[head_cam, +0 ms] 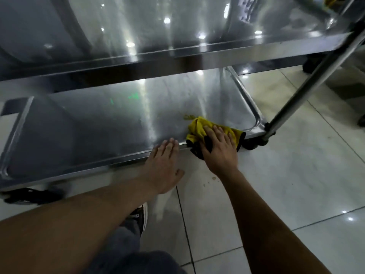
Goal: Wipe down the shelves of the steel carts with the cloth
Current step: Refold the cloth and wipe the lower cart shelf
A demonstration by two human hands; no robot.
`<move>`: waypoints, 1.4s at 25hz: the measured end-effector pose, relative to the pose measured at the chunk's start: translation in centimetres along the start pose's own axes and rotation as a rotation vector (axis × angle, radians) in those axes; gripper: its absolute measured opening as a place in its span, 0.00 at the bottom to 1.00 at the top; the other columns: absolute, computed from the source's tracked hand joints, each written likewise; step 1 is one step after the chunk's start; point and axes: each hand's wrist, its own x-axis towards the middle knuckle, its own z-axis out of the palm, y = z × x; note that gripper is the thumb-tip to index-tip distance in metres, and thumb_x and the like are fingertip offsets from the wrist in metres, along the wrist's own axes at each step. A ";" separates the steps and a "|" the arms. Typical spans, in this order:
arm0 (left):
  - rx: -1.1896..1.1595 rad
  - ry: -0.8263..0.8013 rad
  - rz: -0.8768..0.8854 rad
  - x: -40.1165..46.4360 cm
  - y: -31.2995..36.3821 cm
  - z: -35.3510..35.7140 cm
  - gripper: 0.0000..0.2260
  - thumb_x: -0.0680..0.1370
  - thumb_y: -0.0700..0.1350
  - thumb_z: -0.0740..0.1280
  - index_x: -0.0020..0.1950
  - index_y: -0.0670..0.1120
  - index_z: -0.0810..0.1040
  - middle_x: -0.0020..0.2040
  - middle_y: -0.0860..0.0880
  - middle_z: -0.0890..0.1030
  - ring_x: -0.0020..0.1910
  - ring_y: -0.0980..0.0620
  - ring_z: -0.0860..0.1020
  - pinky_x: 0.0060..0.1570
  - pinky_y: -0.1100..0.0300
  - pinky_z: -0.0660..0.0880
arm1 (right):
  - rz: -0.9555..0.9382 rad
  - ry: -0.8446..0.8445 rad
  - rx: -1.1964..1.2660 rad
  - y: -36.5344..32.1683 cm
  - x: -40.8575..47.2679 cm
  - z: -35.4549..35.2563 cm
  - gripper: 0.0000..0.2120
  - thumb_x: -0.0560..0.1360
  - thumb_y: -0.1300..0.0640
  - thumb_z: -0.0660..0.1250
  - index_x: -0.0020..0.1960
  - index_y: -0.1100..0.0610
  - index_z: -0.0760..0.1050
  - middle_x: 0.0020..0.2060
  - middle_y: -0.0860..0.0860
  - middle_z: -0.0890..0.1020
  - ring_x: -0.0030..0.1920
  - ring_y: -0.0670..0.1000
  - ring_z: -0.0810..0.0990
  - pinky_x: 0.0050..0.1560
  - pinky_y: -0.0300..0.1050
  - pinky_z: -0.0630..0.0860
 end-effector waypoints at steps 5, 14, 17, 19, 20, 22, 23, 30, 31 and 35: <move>-0.095 0.139 -0.062 -0.1 0.6 3.4 0.42 0.78 0.62 0.60 0.83 0.48 0.40 0.84 0.48 0.44 0.82 0.48 0.43 0.79 0.51 0.36 | 0.147 0.037 -0.117 7.0 5.8 -2.6 0.29 0.81 0.41 0.60 0.79 0.50 0.63 0.78 0.54 0.66 0.78 0.55 0.61 0.79 0.55 0.52; -0.023 0.120 -0.109 0.6 1.2 4.4 0.42 0.77 0.63 0.53 0.83 0.44 0.41 0.84 0.45 0.44 0.82 0.45 0.41 0.80 0.46 0.36 | -0.263 -0.137 0.010 -5.6 8.7 5.3 0.27 0.80 0.40 0.63 0.77 0.46 0.68 0.79 0.54 0.64 0.79 0.56 0.60 0.79 0.51 0.52; -0.072 0.147 -0.080 0.5 0.7 4.2 0.42 0.77 0.62 0.55 0.83 0.46 0.38 0.84 0.47 0.43 0.82 0.47 0.40 0.79 0.49 0.33 | -0.289 -0.091 -0.021 -4.0 12.0 4.7 0.27 0.80 0.40 0.62 0.77 0.45 0.67 0.80 0.53 0.63 0.80 0.54 0.59 0.80 0.51 0.50; -0.105 0.151 -0.075 0.5 0.8 4.1 0.43 0.77 0.61 0.56 0.82 0.47 0.36 0.83 0.49 0.39 0.82 0.49 0.37 0.79 0.50 0.33 | -0.043 -0.037 -0.068 -1.8 15.4 3.3 0.29 0.80 0.39 0.60 0.79 0.47 0.64 0.80 0.54 0.61 0.80 0.55 0.57 0.80 0.54 0.48; -0.106 0.153 -0.073 0.5 1.0 4.2 0.43 0.77 0.61 0.57 0.82 0.47 0.36 0.83 0.49 0.39 0.82 0.49 0.37 0.79 0.50 0.33 | 0.045 -0.023 -0.075 -1.7 16.1 3.2 0.30 0.80 0.38 0.60 0.79 0.47 0.63 0.81 0.55 0.60 0.81 0.55 0.56 0.80 0.54 0.47; -0.086 0.124 -0.096 0.4 0.8 4.1 0.44 0.77 0.60 0.59 0.83 0.47 0.37 0.84 0.49 0.40 0.82 0.49 0.38 0.79 0.49 0.35 | -0.076 -0.026 -0.069 -3.8 15.4 4.0 0.30 0.79 0.39 0.62 0.79 0.47 0.64 0.80 0.56 0.61 0.80 0.56 0.57 0.80 0.54 0.48; -0.079 0.119 -0.107 0.3 0.6 3.9 0.44 0.77 0.60 0.60 0.83 0.47 0.37 0.84 0.48 0.41 0.82 0.48 0.39 0.80 0.48 0.36 | -0.219 -0.071 -0.054 -4.7 14.2 4.5 0.29 0.79 0.40 0.63 0.78 0.46 0.66 0.80 0.55 0.62 0.80 0.55 0.58 0.80 0.53 0.49; -0.099 0.128 -0.104 0.1 1.3 4.2 0.42 0.75 0.59 0.58 0.83 0.46 0.44 0.84 0.48 0.46 0.83 0.46 0.44 0.81 0.46 0.41 | 0.281 0.121 -0.121 1.0 16.7 2.2 0.30 0.79 0.39 0.60 0.78 0.48 0.65 0.79 0.56 0.62 0.79 0.57 0.59 0.79 0.56 0.51; -0.094 0.132 -0.112 0.3 1.2 4.2 0.42 0.75 0.59 0.58 0.83 0.46 0.45 0.84 0.47 0.47 0.83 0.46 0.45 0.81 0.45 0.42 | 0.215 0.113 -0.109 -0.8 16.4 3.0 0.30 0.79 0.39 0.60 0.77 0.48 0.66 0.79 0.56 0.63 0.79 0.57 0.59 0.79 0.56 0.52; -0.056 0.115 -0.093 0.2 0.5 4.0 0.43 0.76 0.60 0.59 0.83 0.47 0.42 0.84 0.48 0.44 0.83 0.46 0.44 0.81 0.48 0.40 | -0.384 -0.120 -0.040 -3.8 15.8 4.3 0.27 0.79 0.40 0.64 0.76 0.43 0.68 0.79 0.50 0.65 0.79 0.53 0.61 0.80 0.50 0.52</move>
